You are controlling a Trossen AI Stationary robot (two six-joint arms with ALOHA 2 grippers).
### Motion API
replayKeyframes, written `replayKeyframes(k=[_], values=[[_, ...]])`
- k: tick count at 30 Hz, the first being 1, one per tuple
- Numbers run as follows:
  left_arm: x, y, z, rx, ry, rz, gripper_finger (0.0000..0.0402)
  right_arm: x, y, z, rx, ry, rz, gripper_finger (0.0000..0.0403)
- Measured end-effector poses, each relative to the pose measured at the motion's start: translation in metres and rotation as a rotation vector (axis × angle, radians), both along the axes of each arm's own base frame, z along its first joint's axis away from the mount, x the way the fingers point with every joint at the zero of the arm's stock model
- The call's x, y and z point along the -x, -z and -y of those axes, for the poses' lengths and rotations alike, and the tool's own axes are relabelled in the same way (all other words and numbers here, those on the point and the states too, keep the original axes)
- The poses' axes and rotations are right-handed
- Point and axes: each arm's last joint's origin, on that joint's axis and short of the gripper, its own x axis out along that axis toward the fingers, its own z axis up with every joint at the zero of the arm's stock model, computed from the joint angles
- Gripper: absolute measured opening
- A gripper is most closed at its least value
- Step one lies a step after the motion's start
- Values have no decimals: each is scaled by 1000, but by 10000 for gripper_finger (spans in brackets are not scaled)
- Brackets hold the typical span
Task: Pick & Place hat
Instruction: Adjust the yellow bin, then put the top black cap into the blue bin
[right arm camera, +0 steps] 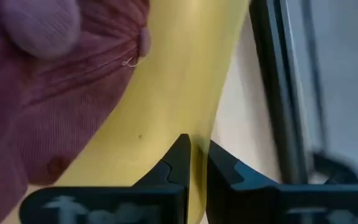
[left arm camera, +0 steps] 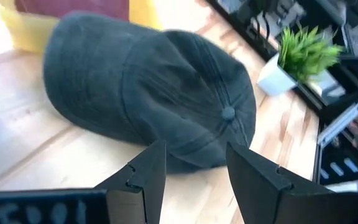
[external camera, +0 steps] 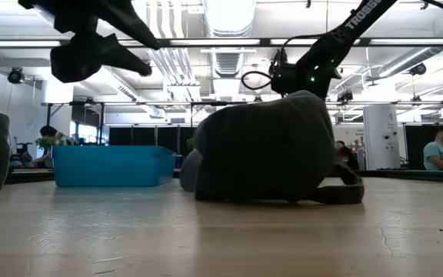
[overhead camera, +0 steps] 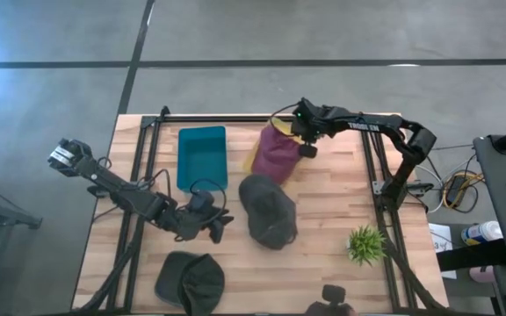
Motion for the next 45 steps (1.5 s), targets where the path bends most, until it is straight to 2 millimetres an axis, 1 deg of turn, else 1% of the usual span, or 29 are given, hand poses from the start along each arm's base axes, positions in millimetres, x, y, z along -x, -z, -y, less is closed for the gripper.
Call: replayKeyframes(k=[3, 7, 11, 16, 20, 23, 26, 28, 31, 36, 41, 43, 45], values=[[-2, -2, -2, 1, -13, 10, 160, -2, -4, 1, 46, -114, -46, 20], [-2, -3, -2, -3, -16, 11, 160, -4, -4, -1, 75, -237, -104, 20], [-2, -3, -3, -3, -18, 11, 160, -6, -4, 0, 106, -310, -118, 20], [-3, -3, -5, -4, -24, 11, 160, -12, -6, 2, 203, -401, -152, 24], [-3, -3, -5, -5, -25, 11, 160, -16, 2, 4, 208, -421, -183, 55], [-3, -3, -5, -5, -25, 10, 160, -16, 6, 5, 220, -416, -223, 93], [-3, -3, -5, -5, -24, 10, 160, -19, 2, 6, 278, -388, -237, 133], [-3, -3, -5, -6, -23, 10, 160, -20, -5, 7, 304, -369, -235, 156], [-3, -3, -5, -16, -17, 7, 160, -22, -21, 8, 343, -338, -193, 183], [-4, -3, -5, -11, -4, 7, 160, -21, -49, 4, 374, -309, -137, 201], [-6, -4, -5, 35, 44, 6, 160, -15, -83, -13, 357, -198, -25, 203], [-7, -5, -7, 41, 43, 10, 160, -11, -96, -25, 329, -152, 41, 203], [-9, -7, -9, 42, 34, 16, 160, -8, -107, -37, 306, -63, 138, 203]])
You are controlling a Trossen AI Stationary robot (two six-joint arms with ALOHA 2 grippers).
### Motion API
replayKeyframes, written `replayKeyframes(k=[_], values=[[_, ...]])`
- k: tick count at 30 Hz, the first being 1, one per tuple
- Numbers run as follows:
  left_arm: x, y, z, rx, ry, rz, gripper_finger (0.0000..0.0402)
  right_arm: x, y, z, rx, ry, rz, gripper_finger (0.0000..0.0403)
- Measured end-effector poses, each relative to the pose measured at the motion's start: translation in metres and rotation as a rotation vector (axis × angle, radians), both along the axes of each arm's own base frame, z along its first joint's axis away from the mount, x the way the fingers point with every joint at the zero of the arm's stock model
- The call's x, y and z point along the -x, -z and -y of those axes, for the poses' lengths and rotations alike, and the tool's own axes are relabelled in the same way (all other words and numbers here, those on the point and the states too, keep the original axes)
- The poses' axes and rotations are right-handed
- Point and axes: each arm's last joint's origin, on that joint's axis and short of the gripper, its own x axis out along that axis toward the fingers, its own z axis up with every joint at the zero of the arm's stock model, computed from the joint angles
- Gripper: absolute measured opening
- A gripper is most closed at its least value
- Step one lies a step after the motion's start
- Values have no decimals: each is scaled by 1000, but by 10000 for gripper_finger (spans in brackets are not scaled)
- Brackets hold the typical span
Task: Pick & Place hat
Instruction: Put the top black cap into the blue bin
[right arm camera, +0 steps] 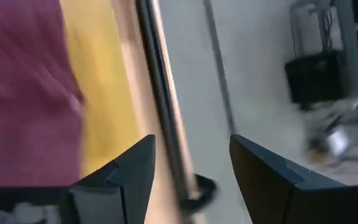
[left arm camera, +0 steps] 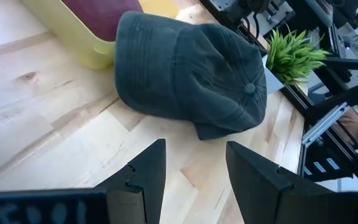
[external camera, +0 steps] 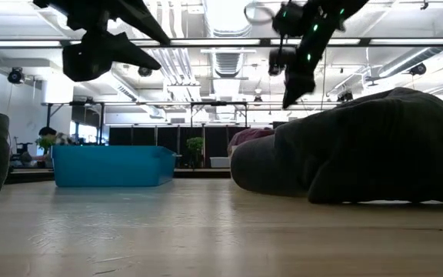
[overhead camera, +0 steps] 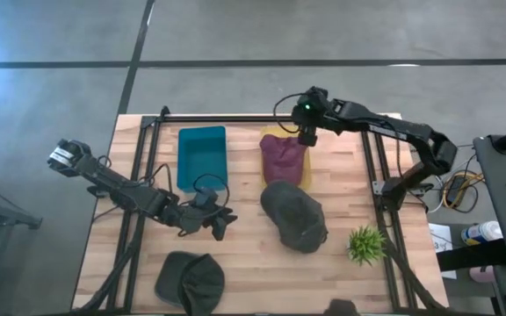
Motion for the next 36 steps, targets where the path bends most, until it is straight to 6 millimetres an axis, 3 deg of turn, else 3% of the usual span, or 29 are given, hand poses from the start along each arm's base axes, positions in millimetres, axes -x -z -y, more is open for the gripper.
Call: replayKeyframes(k=[3, 6, 10, 15, 18, 25, 32, 36], values=[[-4, -2, -7, 11, -30, 21, 160, 4, -6, -22, -105, 121, 158, 203], [-9, -4, -16, 40, -53, 57, 160, 5, -10, -52, -242, 123, 266, 203], [-19, -10, -32, 111, 39, 107, 160, 13, -17, -100, -347, 63, 305, 203], [-25, -12, -50, 131, 105, 116, 160, 35, -16, -151, -496, 107, 370, 203], [-26, -11, -55, 111, 98, 114, 160, 41, -2, -178, -599, 157, 387, 203], [-30, -7, -54, 21, 141, 102, 160, 40, 53, -231, -722, 281, 507, 203], [-59, 23, -48, 63, 159, 72, 160, 35, 103, -249, -709, 395, 430, 203], [-76, 42, -52, 51, 139, 4, 160, 31, 121, -256, -674, 397, 356, 203]])
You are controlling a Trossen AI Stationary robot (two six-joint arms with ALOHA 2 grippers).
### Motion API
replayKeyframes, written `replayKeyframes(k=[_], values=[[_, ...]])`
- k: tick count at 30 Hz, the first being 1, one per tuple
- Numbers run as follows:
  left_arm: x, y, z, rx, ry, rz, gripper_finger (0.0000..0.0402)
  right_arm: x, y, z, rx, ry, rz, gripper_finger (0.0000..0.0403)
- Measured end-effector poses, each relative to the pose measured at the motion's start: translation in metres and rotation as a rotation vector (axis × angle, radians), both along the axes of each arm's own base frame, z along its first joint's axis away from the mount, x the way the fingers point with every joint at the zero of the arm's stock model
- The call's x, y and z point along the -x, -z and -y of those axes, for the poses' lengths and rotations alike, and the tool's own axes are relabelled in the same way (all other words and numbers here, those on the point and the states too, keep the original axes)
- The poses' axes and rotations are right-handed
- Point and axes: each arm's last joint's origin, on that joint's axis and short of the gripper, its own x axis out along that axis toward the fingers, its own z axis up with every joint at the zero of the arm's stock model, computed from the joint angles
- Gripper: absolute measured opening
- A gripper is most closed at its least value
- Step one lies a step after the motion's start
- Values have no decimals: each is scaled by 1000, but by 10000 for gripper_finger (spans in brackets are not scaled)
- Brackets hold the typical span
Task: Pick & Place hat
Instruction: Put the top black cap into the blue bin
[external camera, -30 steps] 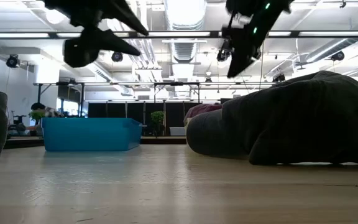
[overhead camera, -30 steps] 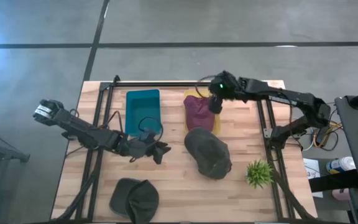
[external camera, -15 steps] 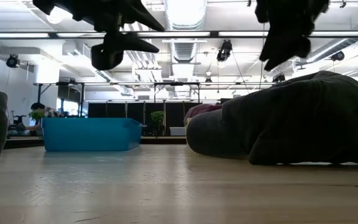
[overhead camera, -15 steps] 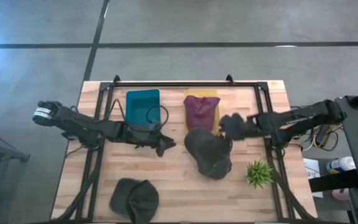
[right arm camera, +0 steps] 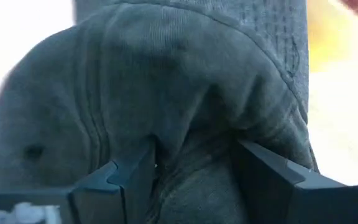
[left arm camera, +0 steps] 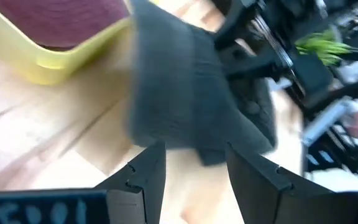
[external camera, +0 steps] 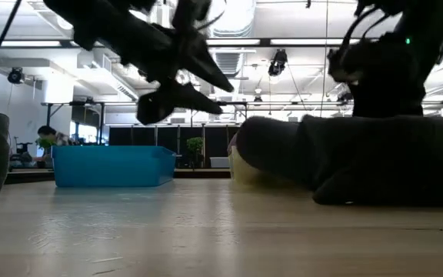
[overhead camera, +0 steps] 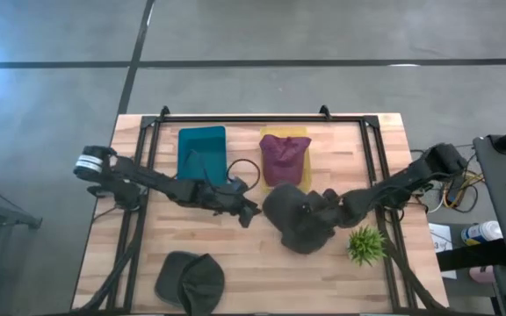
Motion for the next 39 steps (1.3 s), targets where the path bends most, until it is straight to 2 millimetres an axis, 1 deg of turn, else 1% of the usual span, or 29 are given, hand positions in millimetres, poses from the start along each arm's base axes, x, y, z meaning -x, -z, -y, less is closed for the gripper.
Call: replayKeyframes(k=[3, 7, 10, 13, 15, 19, 24, 28, 31, 35, 39], values=[[-8, 4, -2, -7, -7, -13, 160, -1, 12, -6, -3, -27, -57, 203], [-13, -1, -4, -70, 25, 5, 160, -1, 24, -12, -3, -63, -115, 203], [-15, -3, -8, -97, 50, 9, 160, -2, 28, -15, 3, -64, -126, 203], [-17, -2, -12, -62, 101, 8, 160, -3, 29, -15, 2, -68, -124, 203], [-20, 5, -14, -24, 124, -12, 160, -3, 28, -15, 6, -78, -124, 203], [-27, 27, -14, 47, 123, -75, 160, -3, 27, -16, 23, -135, -128, 203], [-38, 50, -12, 118, 105, -75, 160, -5, 28, -18, 33, -235, -136, 203], [-45, 57, -12, 127, 104, -30, 160, -5, 28, -19, 46, -294, -140, 203], [-46, 63, -13, 127, 100, -46, 160, -6, 28, -20, 35, -331, -143, 203], [-47, 65, -13, 114, 105, -55, 160, -6, 28, -20, 21, -341, -149, 203], [-43, 67, -15, 92, 105, -114, 160, -5, 29, -21, 12, -345, -158, 203]])
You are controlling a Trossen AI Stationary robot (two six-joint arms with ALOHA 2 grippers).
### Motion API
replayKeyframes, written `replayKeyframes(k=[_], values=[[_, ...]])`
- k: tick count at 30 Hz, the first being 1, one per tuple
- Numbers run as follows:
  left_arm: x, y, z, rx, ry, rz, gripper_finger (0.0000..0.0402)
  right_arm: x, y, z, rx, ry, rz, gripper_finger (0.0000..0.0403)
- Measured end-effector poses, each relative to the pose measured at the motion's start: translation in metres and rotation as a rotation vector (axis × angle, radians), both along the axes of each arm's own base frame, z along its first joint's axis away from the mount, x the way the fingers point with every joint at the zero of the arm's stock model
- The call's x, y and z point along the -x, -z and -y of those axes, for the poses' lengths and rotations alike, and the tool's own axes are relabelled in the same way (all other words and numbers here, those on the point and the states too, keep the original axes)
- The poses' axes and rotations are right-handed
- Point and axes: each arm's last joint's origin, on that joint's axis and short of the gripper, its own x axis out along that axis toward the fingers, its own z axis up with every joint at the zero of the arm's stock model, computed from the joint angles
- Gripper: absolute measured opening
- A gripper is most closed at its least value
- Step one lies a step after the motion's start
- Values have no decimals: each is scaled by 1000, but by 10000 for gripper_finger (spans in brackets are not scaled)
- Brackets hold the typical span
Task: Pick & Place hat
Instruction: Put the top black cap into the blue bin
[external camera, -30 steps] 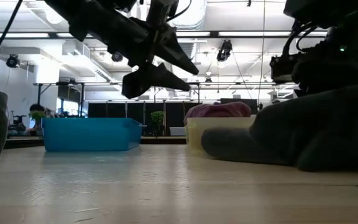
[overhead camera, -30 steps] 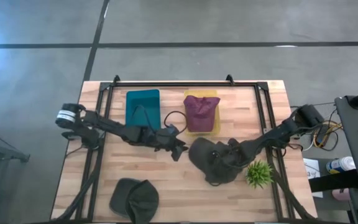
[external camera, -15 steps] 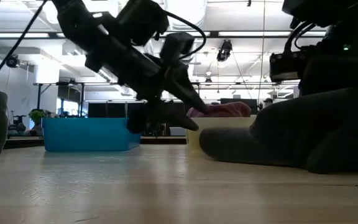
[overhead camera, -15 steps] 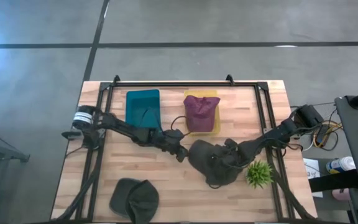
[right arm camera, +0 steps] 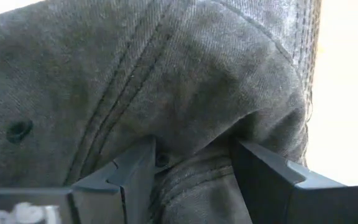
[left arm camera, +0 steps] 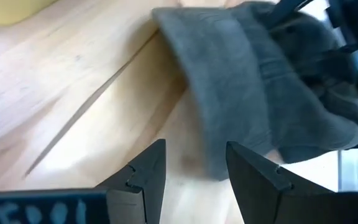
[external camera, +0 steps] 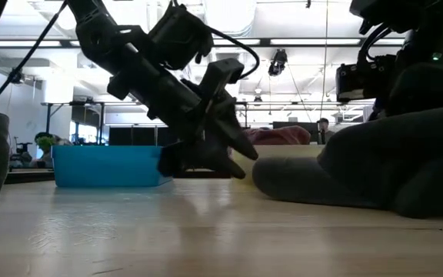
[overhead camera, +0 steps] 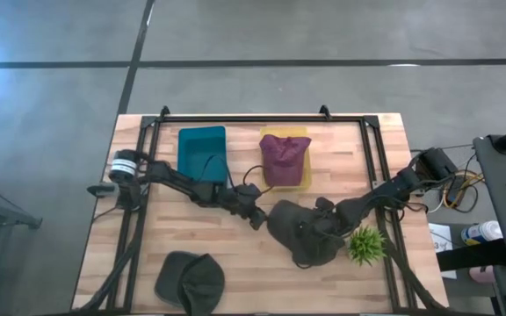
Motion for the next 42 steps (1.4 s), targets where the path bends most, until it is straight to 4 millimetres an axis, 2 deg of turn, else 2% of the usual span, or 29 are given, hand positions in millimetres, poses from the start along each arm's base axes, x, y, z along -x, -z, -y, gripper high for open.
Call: replayKeyframes(k=[8, 15, 19, 25, 34, 39, 42], values=[[-8, -3, -7, -42, -11, 93, 160, 0, 0, 0, 14, -51, -1, 203], [-35, 12, -3, -4, 28, 97, 160, -1, 0, 1, 54, -39, 21, 203], [-50, 10, -1, 43, 66, 113, 160, -2, 0, 1, 53, -40, 22, 203], [-64, -13, 3, 41, 182, 205, 128, -3, -1, 0, 52, -39, 34, 203], [-77, -35, 6, 2, 232, 258, 14, -4, -5, -1, 54, -61, 42, 203], [-66, -60, 10, -77, 282, 207, 9, -5, -28, -4, 56, -103, 72, 203], [-49, -91, 12, -185, 311, 180, 6, 0, -50, -3, 88, -146, 49, 203]])
